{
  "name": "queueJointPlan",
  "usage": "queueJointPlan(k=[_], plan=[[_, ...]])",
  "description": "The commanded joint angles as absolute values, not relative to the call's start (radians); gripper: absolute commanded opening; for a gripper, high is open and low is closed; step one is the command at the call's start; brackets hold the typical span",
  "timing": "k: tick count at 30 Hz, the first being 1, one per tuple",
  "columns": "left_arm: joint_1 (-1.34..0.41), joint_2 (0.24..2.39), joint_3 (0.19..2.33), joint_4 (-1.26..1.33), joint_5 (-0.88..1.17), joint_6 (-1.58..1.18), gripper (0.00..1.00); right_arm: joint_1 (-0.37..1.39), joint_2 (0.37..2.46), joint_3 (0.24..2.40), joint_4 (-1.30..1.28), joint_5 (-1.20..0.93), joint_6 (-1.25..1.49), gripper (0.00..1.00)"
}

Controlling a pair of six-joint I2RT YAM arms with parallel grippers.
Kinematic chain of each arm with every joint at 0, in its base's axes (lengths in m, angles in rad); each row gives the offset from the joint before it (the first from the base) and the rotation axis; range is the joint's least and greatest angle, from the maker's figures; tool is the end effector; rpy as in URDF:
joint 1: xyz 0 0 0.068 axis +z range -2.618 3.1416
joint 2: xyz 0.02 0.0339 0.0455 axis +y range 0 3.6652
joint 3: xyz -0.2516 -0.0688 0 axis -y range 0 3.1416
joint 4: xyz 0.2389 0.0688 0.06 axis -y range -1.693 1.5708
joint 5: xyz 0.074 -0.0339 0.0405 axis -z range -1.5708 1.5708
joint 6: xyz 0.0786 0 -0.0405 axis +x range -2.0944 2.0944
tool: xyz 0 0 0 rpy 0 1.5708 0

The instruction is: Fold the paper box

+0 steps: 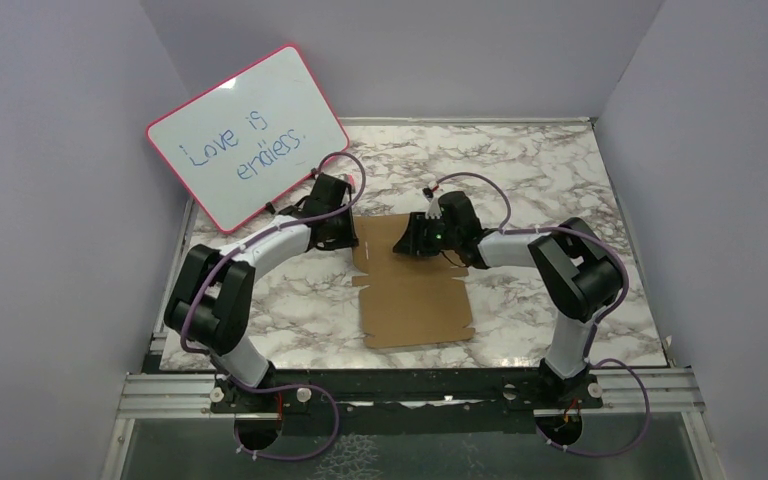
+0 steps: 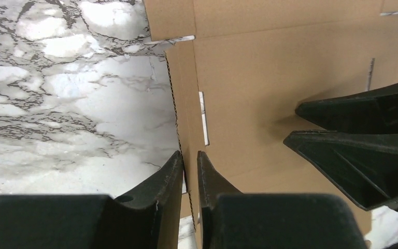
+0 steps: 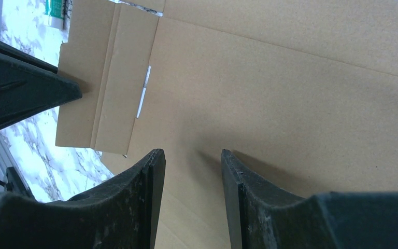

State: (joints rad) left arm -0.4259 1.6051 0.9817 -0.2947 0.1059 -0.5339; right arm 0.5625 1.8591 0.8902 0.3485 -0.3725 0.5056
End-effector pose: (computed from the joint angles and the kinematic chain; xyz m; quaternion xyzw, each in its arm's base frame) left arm 0.3153 -0.1522 0.1533 -0.0341 0.9454 -0.1923 0.2608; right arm 0.3198 0.2354 0.1062 -0.1095 0.8711 0.3706 0.3032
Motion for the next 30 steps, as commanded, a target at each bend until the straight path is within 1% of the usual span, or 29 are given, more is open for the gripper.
queueJointPlan(k=[1, 7, 10, 17, 19, 21, 23, 27, 30], plan=[[-0.471, 1.649, 1.056, -0.388, 0.008, -0.486, 0.17, 0.583, 1.890, 0.899, 0.282, -0.297, 0.515, 0.50], [-0.524, 1.690, 1.141, -0.431, -0.048, -0.474, 0.17, 0.594, 1.897, 0.900, 0.290, -0.281, 0.533, 0.50], [-0.538, 1.714, 1.165, -0.436, -0.043, -0.471, 0.18, 0.598, 1.896, 0.899, 0.293, -0.274, 0.544, 0.50], [-0.537, 1.705, 1.187, -0.470, -0.106, -0.435, 0.18, 0.597, 1.857, 0.906, 0.280, -0.265, 0.522, 0.50], [-0.531, 1.698, 1.194, -0.486, -0.126, -0.425, 0.20, 0.598, 1.836, 0.921, 0.255, -0.254, 0.515, 0.51], [-0.522, 1.685, 1.195, -0.493, -0.139, -0.423, 0.23, 0.597, 1.810, 0.936, 0.221, -0.226, 0.504, 0.52], [-0.515, 1.665, 1.196, -0.491, -0.150, -0.424, 0.31, 0.597, 1.775, 0.944, 0.199, -0.203, 0.492, 0.53], [-0.503, 1.610, 1.199, -0.492, -0.172, -0.420, 0.42, 0.591, 1.695, 0.949, 0.153, -0.145, 0.451, 0.59], [-0.490, 1.560, 1.196, -0.493, -0.183, -0.413, 0.47, 0.572, 1.640, 0.943, 0.118, -0.115, 0.419, 0.63]])
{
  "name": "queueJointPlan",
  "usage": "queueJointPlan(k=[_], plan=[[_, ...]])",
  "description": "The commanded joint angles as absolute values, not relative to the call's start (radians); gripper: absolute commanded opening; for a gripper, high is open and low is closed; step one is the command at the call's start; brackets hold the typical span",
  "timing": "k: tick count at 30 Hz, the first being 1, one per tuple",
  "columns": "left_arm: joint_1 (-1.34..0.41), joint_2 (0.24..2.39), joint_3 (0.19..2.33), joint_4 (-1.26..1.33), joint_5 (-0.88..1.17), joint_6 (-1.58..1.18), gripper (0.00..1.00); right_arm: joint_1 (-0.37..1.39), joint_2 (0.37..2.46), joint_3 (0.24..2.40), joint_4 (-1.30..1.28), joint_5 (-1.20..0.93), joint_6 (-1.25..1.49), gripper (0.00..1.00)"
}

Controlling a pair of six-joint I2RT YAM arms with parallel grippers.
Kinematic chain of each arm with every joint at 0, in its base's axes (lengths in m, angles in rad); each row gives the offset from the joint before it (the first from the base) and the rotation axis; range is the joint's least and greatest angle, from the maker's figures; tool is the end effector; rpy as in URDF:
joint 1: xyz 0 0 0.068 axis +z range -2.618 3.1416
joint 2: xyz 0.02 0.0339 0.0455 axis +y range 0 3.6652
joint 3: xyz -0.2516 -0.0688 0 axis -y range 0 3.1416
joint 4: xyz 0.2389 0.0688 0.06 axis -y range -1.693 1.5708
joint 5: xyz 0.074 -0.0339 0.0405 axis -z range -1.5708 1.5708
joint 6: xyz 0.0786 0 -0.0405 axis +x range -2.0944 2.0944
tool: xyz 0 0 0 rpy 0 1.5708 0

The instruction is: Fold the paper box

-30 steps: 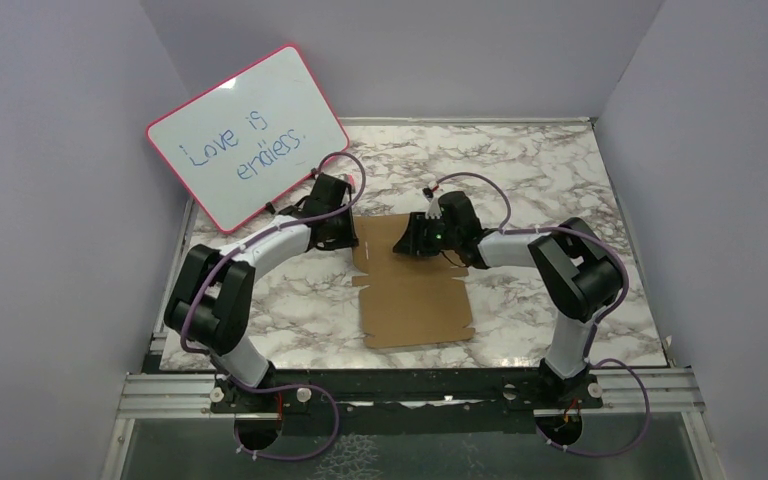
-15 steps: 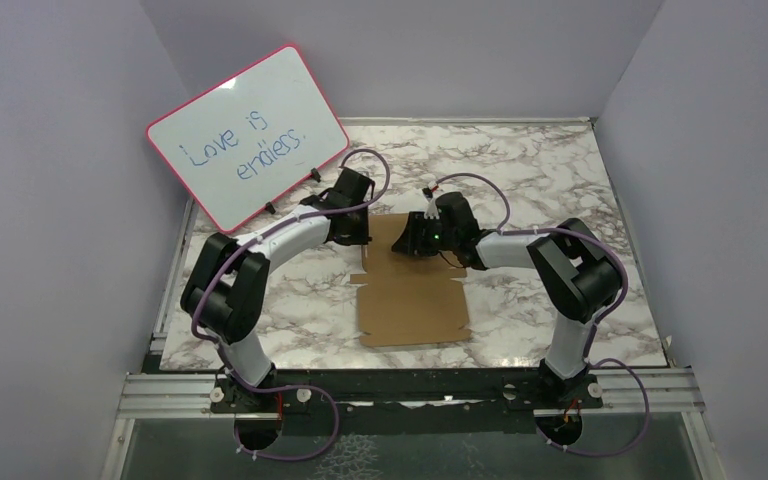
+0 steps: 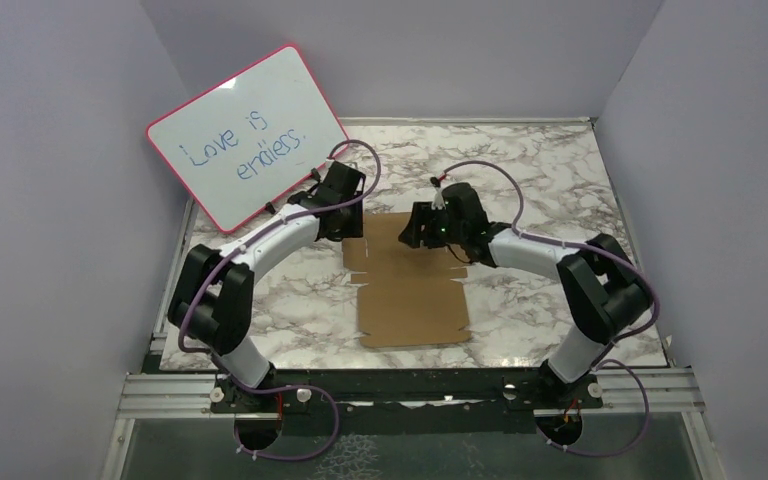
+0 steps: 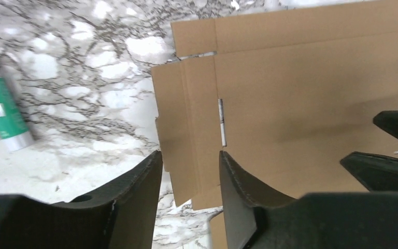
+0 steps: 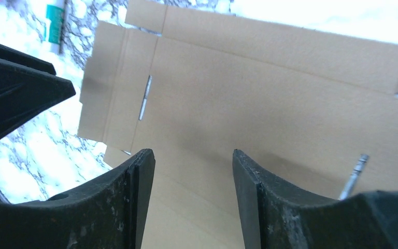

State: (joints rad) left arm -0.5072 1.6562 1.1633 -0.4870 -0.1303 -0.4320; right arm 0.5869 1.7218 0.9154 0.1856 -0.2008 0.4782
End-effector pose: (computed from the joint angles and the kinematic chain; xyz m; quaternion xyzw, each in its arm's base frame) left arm 0.3240 -0.1683 0.1778 0.0169 0.9547 -0.0759 0.2873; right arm 0.3155 0.2287 0.1435 -0.0938 0.8810 0.3078 0.3468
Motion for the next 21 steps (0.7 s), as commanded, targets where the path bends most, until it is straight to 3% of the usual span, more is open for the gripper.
queueJointPlan(k=[1, 6, 9, 11, 21], plan=[[-0.488, 1.541, 1.194, -0.492, -0.185, -0.412, 0.48, 0.562, 1.612, 0.932, 0.109, -0.106, 0.409, 0.64], [-0.486, 1.466, 1.186, -0.481, -0.152, -0.404, 0.57, 0.460, 1.522, 0.866, 0.099, -0.154, 0.402, 0.67], [-0.488, 1.441, 1.159, -0.416, -0.041, -0.434, 0.61, 0.361, 1.488, 0.813, 0.133, -0.253, 0.427, 0.67], [-0.489, 1.437, 1.130, -0.358, 0.044, -0.464, 0.69, 0.302, 1.472, 0.778, 0.160, -0.310, 0.448, 0.67], [-0.505, 1.534, 1.025, -0.121, 0.236, -0.583, 0.73, 0.046, 1.484, 0.625, 0.323, -0.542, 0.568, 0.68]])
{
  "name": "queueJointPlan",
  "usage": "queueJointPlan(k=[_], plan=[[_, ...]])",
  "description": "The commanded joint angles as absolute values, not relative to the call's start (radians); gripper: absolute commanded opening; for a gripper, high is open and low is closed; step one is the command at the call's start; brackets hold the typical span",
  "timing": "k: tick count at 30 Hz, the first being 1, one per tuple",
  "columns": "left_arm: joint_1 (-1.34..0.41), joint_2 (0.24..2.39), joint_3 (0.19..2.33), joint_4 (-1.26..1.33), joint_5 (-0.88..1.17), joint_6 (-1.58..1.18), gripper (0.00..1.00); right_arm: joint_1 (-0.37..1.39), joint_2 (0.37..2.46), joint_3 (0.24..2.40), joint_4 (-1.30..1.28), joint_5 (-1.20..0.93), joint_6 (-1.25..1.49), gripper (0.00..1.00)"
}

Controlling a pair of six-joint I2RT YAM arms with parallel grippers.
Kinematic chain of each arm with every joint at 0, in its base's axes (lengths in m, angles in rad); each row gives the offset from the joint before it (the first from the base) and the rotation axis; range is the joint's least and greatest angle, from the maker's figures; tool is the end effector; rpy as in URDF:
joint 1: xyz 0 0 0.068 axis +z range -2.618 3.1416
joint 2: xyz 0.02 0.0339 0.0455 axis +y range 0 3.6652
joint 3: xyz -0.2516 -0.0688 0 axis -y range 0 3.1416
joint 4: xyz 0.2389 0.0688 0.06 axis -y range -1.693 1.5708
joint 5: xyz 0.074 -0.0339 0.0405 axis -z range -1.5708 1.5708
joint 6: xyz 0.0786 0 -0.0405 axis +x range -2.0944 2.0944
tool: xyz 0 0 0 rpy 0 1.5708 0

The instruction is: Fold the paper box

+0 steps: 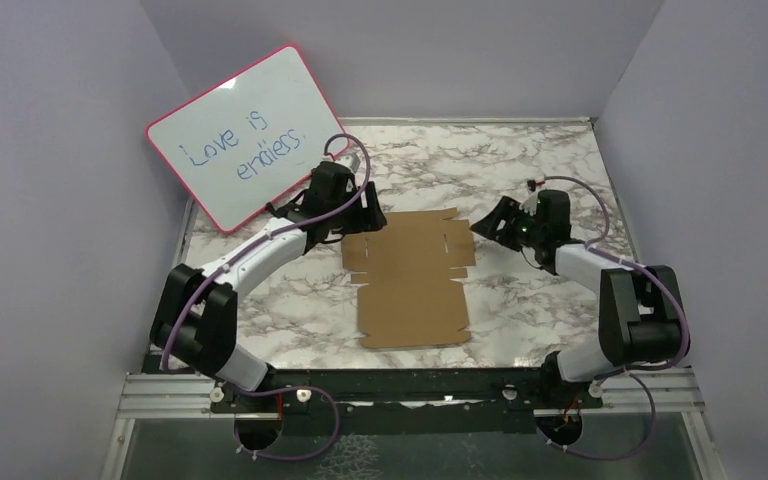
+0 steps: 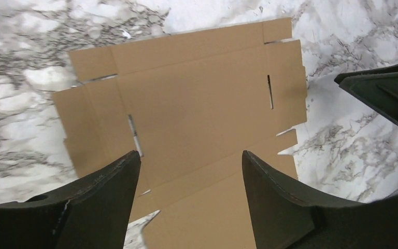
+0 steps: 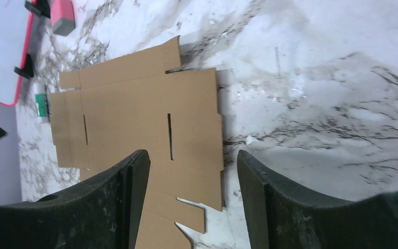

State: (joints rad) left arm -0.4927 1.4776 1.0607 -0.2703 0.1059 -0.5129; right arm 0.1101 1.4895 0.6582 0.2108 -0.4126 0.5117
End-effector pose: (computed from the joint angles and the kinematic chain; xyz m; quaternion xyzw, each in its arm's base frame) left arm 0.3106 -0.1762 0.2256 0.0135 0.9029 -0.2477 0.3511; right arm 0.3183 0.0669 0.1433 0.0818 0.8716 0.3104 0.3706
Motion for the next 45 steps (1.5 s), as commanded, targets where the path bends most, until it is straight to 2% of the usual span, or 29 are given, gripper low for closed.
queueJointPlan(k=[1, 17, 24, 30, 36, 41, 45], plan=[[-0.509, 1.551, 1.015, -0.094, 0.249, -0.594, 0.73, 0.037, 1.495, 0.618, 0.335, -0.550, 0.572, 0.68], [-0.532, 1.771, 0.962, 0.063, 0.322, -0.620, 0.73, 0.006, 1.740, 0.587, 0.511, -0.713, 0.584, 0.64], [-0.532, 1.815, 0.940, 0.072, 0.325, -0.623, 0.73, 0.006, 1.797, 0.587, 0.555, -0.796, 0.603, 0.52], [-0.534, 1.835, 0.930, 0.078, 0.323, -0.627, 0.73, 0.006, 1.768, 0.609, 0.491, -0.779, 0.571, 0.36], [-0.534, 1.839, 0.930, 0.079, 0.323, -0.629, 0.73, 0.037, 1.688, 0.656, 0.321, -0.643, 0.491, 0.22], [-0.535, 1.840, 0.928, 0.080, 0.325, -0.634, 0.73, 0.118, 1.613, 0.732, 0.111, -0.396, 0.406, 0.14], [-0.537, 1.847, 0.932, 0.085, 0.329, -0.640, 0.73, 0.232, 1.600, 0.819, -0.033, -0.181, 0.362, 0.11]])
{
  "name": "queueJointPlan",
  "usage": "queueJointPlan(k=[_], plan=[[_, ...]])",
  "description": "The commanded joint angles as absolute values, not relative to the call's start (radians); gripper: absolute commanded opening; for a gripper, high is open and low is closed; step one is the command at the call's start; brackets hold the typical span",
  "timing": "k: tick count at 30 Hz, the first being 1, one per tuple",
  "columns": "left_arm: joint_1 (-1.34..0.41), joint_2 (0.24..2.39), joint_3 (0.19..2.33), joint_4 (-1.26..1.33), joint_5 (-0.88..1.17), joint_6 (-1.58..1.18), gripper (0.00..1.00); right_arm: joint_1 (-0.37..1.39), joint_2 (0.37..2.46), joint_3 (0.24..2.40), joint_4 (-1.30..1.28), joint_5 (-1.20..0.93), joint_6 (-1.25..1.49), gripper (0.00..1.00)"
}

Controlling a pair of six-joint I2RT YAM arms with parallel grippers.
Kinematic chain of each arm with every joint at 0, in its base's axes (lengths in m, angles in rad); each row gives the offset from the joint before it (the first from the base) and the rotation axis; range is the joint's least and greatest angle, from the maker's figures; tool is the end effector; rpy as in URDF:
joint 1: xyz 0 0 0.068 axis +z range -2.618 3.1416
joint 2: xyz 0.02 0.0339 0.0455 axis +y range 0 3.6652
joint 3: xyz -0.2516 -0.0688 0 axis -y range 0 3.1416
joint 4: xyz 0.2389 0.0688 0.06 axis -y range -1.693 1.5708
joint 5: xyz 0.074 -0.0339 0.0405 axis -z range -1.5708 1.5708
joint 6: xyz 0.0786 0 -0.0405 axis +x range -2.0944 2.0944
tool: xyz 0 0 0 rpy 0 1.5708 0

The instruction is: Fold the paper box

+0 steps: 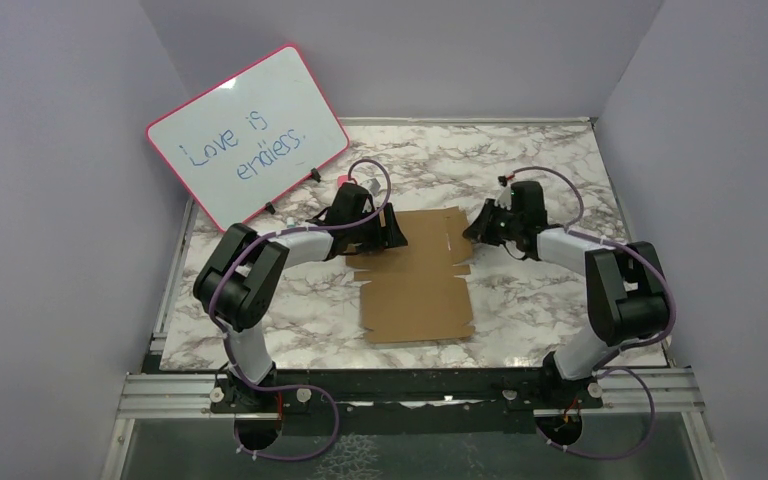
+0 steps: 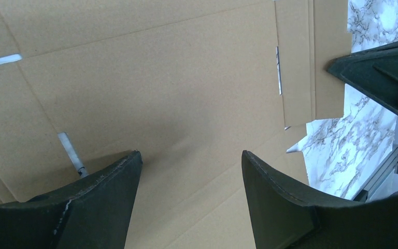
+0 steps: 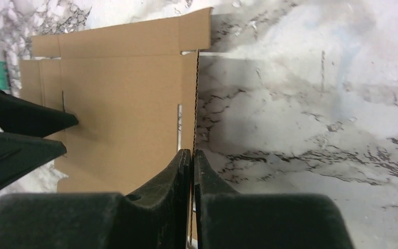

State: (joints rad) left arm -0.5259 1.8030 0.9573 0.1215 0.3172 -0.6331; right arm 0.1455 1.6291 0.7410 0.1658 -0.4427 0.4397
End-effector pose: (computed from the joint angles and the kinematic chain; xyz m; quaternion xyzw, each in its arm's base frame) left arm 0.3273 -0.2183 0.1208 0.0165 0.9025 -0.3426 0.2605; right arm 0.3323 0.0827 0.1213 0.0409 0.8928 0.3074 0.3268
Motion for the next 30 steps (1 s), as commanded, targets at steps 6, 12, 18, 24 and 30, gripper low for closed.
queueJointPlan(k=[6, 12, 18, 24, 30], plan=[[-0.541, 1.856, 0.937, 0.097, 0.335, -0.649, 0.73, 0.380, 1.624, 0.935, -0.190, 0.109, 0.333, 0.11], [-0.543, 1.865, 0.940, 0.115, 0.342, -0.660, 0.73, 0.521, 1.682, 1.040, -0.308, 0.341, 0.326, 0.11], [-0.546, 1.867, 0.939, 0.129, 0.342, -0.666, 0.72, 0.647, 1.779, 1.148, -0.419, 0.579, 0.345, 0.11], [-0.548, 1.866, 0.935, 0.137, 0.342, -0.672, 0.73, 0.718, 1.898, 1.242, -0.529, 0.763, 0.396, 0.11], [-0.548, 1.853, 0.934, 0.137, 0.341, -0.672, 0.73, 0.724, 1.888, 1.246, -0.536, 0.794, 0.401, 0.15]])
